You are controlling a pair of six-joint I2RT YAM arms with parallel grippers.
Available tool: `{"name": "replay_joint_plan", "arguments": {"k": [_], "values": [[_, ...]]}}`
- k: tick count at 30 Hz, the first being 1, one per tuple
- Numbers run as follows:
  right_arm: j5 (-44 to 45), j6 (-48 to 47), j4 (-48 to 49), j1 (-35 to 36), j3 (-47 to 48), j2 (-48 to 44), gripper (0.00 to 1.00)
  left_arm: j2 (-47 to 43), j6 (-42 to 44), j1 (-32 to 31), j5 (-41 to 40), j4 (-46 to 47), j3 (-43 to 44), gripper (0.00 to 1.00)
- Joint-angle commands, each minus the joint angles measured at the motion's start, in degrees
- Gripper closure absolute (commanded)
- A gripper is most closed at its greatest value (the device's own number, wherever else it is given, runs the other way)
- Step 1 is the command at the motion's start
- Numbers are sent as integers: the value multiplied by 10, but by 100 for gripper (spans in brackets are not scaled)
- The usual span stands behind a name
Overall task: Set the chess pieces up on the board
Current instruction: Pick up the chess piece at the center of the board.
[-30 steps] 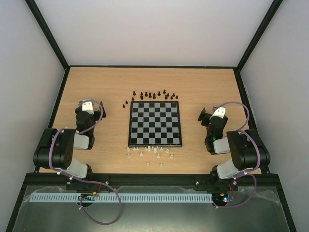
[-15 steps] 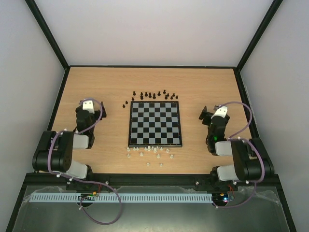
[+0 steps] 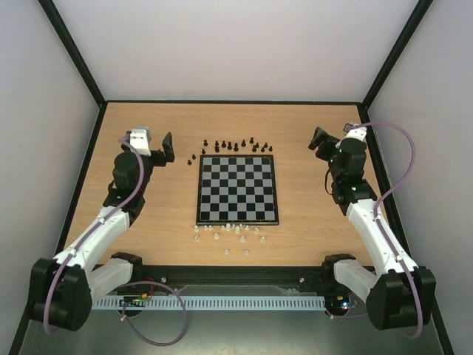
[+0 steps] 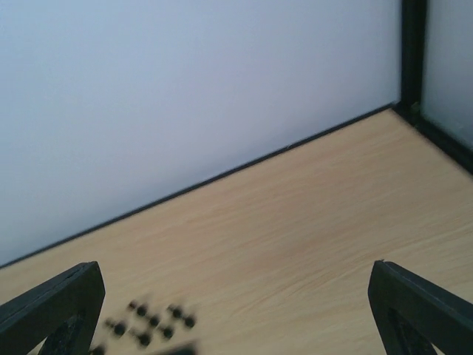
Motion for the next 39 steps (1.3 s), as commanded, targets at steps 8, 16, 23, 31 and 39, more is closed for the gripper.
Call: {"name": "replay_joint_plan", "arguments": {"k": [8,16,23,31,39], "values": [[-340,75,-210,-3,60,-58,1,-16,-214,-34,52,-350,228,0],[-549,163,-184,-2,72,-4,1,-85,-241,-41,109,-376,217,0],[-491,194,-185,9,65,8,1,-133,-282,-32,168,-317,134,0],[-263,83,-295,129,120,61,1,-102,-323,-40,186,-284,103,0],[-116,51,-331,187,127,92,4,-43,-317,-50,192,-318,123,0]]}}
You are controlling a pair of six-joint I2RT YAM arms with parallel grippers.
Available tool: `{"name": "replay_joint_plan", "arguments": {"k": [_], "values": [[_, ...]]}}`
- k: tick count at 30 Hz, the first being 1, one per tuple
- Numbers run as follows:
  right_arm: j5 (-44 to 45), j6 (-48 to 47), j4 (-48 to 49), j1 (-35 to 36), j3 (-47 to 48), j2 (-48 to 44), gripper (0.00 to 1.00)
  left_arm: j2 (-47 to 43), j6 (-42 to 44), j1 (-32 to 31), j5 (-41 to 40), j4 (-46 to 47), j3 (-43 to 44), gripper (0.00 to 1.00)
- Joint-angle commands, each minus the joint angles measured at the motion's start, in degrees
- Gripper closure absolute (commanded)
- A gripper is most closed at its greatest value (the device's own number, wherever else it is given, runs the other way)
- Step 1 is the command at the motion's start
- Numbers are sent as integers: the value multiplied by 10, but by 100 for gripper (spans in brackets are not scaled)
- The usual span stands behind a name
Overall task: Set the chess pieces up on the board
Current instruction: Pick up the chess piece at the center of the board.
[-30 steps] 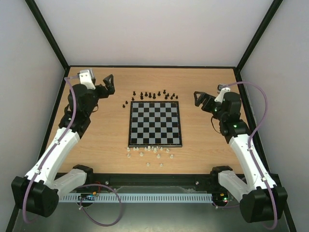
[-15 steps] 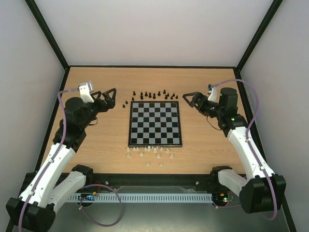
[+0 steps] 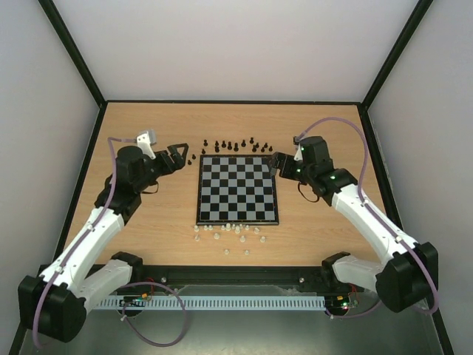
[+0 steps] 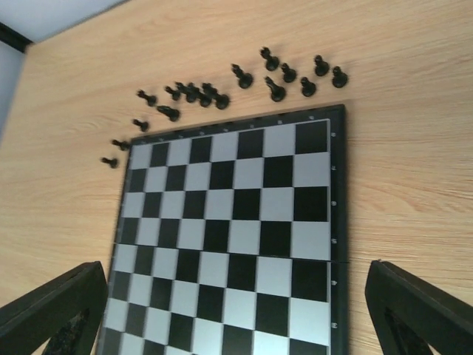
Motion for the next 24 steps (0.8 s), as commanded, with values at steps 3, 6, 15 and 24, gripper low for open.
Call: {"name": "replay_joint_plan", "arguments": {"k": [3,6,15,24], "values": [[97,-46,-41,29,35,65,11,55,12,-18,15,3,11,1],[94,-60,-32,29,48,106,20,66,20,-25,-1,3,8,0],[102,-59,-30,32,44,140,36,75,38,-64,-70,-16,0,0],[126,6,-65,162,-56,42,39,54,32,-105,-80,-54,-25,1]]}}
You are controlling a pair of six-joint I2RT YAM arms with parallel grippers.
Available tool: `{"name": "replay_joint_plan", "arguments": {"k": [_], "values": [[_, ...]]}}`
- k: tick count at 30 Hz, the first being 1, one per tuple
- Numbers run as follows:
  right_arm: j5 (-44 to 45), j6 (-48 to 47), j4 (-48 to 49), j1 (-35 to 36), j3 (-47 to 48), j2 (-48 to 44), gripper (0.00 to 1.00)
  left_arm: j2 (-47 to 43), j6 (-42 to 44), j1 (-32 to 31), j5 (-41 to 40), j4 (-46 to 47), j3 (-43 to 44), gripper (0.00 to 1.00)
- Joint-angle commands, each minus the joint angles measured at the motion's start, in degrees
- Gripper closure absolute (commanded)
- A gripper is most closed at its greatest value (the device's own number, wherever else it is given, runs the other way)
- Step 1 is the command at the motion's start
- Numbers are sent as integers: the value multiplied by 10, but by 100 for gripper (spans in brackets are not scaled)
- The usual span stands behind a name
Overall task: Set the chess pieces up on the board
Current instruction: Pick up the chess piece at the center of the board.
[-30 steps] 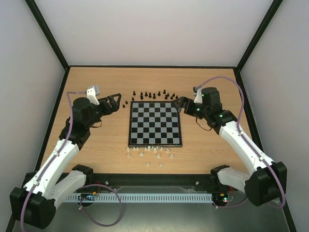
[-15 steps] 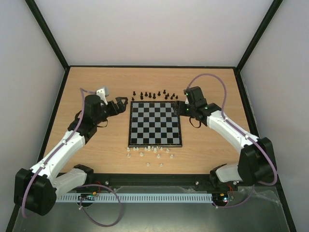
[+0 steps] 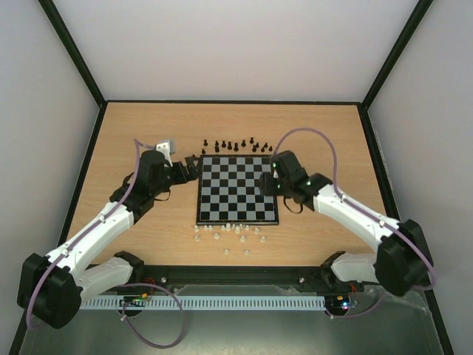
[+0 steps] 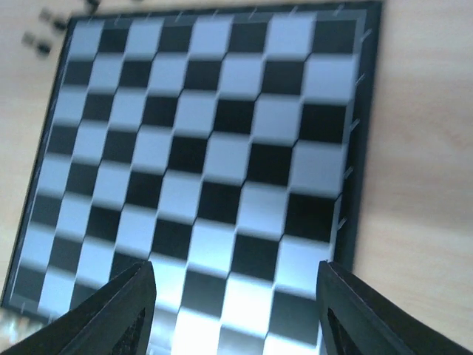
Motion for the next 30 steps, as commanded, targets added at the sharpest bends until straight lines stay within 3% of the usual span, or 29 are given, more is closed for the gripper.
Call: {"name": "replay_joint_plan", "arguments": {"k": [1,9,16,23,30], "values": [[15,54,-44,80,-71,-64,40,-30,1,-31,-13,-34,-30,1],[34,123,-51,207,-145,-95,51,-136,-23,-73,-30,-95,-102,0],[42,112,-46,244,-147,-50,62,-218,-27,-96,-38,-110,-145,0],[56,118,-53,264,-150,-26,72,-188,-35,-110,-32,-117,-143,1],[58,124,-41,269,-168,-18,73,-153,-45,-116,-35,-91,-154,0]]}}
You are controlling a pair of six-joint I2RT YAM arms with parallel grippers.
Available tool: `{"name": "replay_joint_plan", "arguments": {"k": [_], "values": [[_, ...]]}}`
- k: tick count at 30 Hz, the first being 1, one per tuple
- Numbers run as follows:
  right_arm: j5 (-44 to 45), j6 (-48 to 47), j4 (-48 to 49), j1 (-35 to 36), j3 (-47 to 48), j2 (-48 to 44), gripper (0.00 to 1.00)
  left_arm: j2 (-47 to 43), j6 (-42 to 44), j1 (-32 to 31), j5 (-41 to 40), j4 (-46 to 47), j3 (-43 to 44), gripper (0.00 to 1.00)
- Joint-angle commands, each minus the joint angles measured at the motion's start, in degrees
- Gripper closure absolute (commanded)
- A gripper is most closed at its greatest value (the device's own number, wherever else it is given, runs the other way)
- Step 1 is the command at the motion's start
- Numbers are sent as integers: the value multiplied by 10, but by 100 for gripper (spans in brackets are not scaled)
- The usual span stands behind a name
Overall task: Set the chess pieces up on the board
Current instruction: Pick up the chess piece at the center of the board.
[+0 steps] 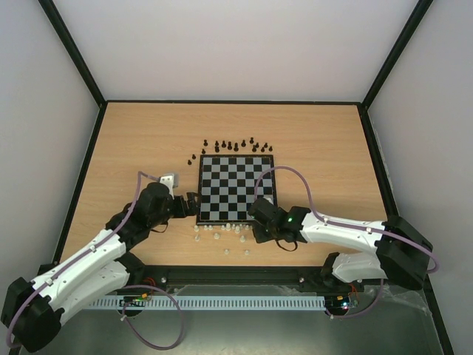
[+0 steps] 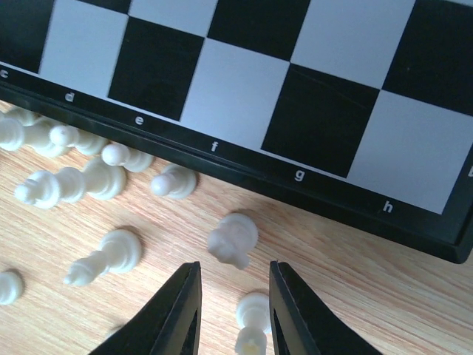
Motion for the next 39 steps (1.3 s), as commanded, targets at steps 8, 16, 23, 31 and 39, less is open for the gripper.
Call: {"name": "replay_joint_plan", "arguments": {"k": [8,16,23,31,39], "values": [[18,2,-5,5,-11,26,73,-2,-33,-9,-13,33,-27,0],[18,-8,-3,6,5,45,72,10,-36,-10,-16,45,-26,0],[17,-14,-4,6,14,49,69,24,-37,-11,-16,57,-33,1],[15,-22,-3,6,23,51,68,29,-36,-11,-16,64,-36,0],[16,-22,-2,6,30,65,75,36,-38,-12,-16,72,-41,0]]}}
